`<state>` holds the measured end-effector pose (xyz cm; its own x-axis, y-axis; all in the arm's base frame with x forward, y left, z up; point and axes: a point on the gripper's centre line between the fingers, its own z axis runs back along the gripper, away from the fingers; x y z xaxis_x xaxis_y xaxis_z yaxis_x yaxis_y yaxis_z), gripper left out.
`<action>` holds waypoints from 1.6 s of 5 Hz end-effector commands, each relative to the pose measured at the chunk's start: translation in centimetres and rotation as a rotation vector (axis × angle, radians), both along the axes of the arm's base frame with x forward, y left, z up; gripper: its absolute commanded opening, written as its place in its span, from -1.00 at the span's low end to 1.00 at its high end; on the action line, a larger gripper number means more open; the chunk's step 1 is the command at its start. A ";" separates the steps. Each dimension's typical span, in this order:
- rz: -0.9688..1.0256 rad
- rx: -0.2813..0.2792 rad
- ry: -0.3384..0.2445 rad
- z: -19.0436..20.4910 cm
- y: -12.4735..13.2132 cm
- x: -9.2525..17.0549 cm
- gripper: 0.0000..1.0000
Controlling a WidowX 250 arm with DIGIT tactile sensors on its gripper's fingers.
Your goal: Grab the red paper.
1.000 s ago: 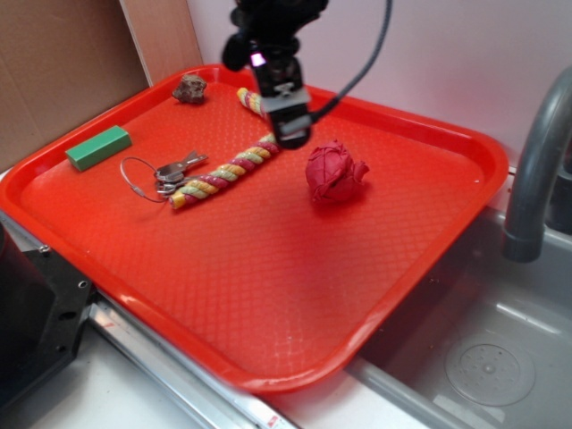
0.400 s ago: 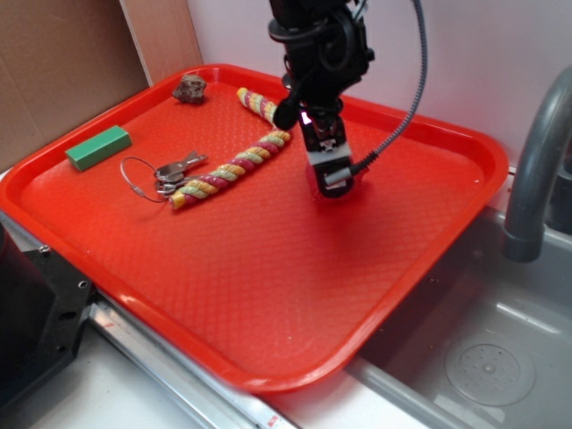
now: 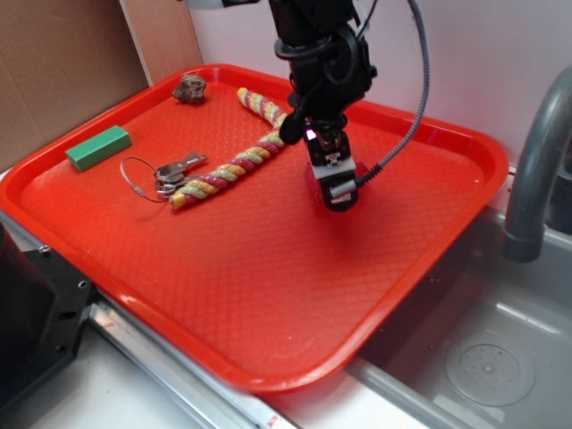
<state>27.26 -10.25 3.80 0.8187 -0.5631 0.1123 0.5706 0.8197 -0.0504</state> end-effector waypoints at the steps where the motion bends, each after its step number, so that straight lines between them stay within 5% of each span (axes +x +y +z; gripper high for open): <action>1: -0.015 0.010 0.026 -0.8 -1.5 0.5 1.00; 2: -0.019 0.031 0.036 -1.5 -1.9 0.7 1.00; 3: -0.009 0.050 0.023 -0.2 -1.7 0.7 -1.00; 5: 0.129 0.148 0.025 7.3 2.1 0.2 -1.00; 7: 0.556 0.150 0.095 17.1 8.1 -5.5 -1.00; 8: 0.632 0.234 -0.030 20.8 8.7 -7.2 -1.00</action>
<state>20.42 -0.05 22.94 0.9998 0.0173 0.0110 -0.0190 0.9841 0.1764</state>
